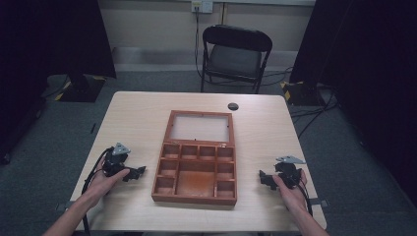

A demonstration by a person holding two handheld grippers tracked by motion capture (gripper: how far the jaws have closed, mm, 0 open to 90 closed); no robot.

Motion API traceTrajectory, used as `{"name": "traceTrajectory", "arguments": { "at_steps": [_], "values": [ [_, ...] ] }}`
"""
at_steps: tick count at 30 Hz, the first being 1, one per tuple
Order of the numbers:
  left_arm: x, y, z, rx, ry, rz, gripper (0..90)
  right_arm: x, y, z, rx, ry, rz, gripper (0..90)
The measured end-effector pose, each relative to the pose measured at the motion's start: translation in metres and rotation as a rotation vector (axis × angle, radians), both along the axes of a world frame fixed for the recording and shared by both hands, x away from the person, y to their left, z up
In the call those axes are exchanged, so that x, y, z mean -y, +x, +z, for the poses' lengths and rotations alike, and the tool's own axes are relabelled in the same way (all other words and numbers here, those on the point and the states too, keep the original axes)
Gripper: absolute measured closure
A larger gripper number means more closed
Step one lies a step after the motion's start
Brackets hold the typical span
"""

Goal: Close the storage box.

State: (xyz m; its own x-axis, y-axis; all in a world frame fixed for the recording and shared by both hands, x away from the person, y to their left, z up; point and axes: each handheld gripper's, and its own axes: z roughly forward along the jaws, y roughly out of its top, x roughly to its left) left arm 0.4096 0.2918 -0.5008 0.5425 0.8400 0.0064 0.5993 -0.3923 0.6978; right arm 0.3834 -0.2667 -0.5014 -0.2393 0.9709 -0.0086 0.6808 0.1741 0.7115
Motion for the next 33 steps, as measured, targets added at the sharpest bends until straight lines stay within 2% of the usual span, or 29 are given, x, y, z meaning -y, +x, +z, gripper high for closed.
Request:
{"name": "traceTrajectory", "arguments": {
  "at_steps": [3, 6, 8, 10, 12, 13, 14, 16, 17, 18, 19, 20, 22, 24, 26, 27, 28, 29, 31, 33],
  "values": [
    [0.000, 0.000, 0.002, 0.004, -0.003, 0.000, 5.3, 0.000, 0.000, 0.000, -0.001, 0.000, 0.000, 0.0],
    [0.000, 0.000, 0.004, 0.011, -0.004, 0.008, 16.4, -0.002, 0.000, 0.000, -0.001, 0.000, 0.017, 0.0],
    [0.000, 0.000, 0.004, 0.008, 0.000, 0.007, 16.2, -0.003, 0.000, 0.000, 0.000, 0.000, 0.014, 0.0],
    [0.000, -0.001, 0.006, 0.006, -0.014, 0.012, 16.7, -0.005, 0.001, 0.001, -0.012, 0.002, 0.013, 0.0],
    [0.000, 0.000, 0.008, 0.008, -0.029, 0.013, 17.3, -0.006, 0.002, 0.003, -0.018, -0.003, 0.021, 5.3],
    [0.001, 0.000, 0.010, 0.014, -0.048, 0.019, 17.4, -0.005, 0.001, 0.005, -0.014, 0.001, 0.025, 14.3],
    [0.001, 0.000, 0.013, 0.017, -0.040, 0.013, 17.3, -0.005, 0.001, 0.007, -0.003, 0.009, 0.026, 21.5],
    [0.005, 0.001, 0.018, 0.027, 0.015, 0.017, 17.4, -0.003, 0.002, 0.008, -0.013, 0.047, 0.026, 10.2],
    [0.005, 0.003, 0.020, 0.032, 0.015, 0.013, 17.7, -0.003, 0.003, 0.009, -0.020, 0.060, 0.032, 11.8],
    [0.005, 0.004, 0.021, 0.029, -0.013, 0.016, 17.9, -0.004, 0.005, 0.011, -0.016, 0.063, 0.028, 18.6],
    [0.007, 0.005, 0.022, 0.021, -0.028, 0.014, 17.9, -0.005, 0.006, 0.013, -0.009, 0.081, 0.034, 18.4],
    [0.007, 0.006, 0.024, 0.015, -0.030, 0.006, 17.9, -0.006, 0.008, 0.015, 0.002, 0.092, 0.043, 12.8],
    [0.010, 0.005, 0.029, 0.032, -0.067, 0.016, 17.9, -0.010, 0.012, 0.018, 0.020, 0.078, 0.042, 16.6],
    [0.012, 0.004, 0.035, 0.042, -0.100, 0.020, 17.9, -0.012, 0.017, 0.021, 0.018, 0.107, 0.069, 14.6],
    [0.015, 0.005, 0.043, 0.041, -0.107, -0.008, 17.9, -0.014, 0.021, 0.027, 0.024, 0.147, 0.066, 16.2],
    [0.017, 0.005, 0.048, 0.056, -0.116, -0.014, 17.9, -0.016, 0.024, 0.030, 0.029, 0.157, 0.075, 15.5],
    [0.018, 0.005, 0.051, 0.088, -0.131, 0.003, 17.9, -0.018, 0.025, 0.033, 0.039, 0.162, 0.084, 15.8],
    [0.019, 0.005, 0.053, 0.099, -0.141, 0.009, 17.9, -0.021, 0.026, 0.036, 0.049, 0.154, 0.088, 15.8],
    [0.021, 0.010, 0.057, 0.074, -0.128, -0.021, 17.4, -0.026, 0.029, 0.041, 0.064, 0.149, 0.110, 16.3],
    [0.022, 0.012, 0.058, 0.077, -0.129, -0.021, 17.2, -0.032, 0.031, 0.044, 0.076, 0.140, 0.127, 16.5]
  ]
}}
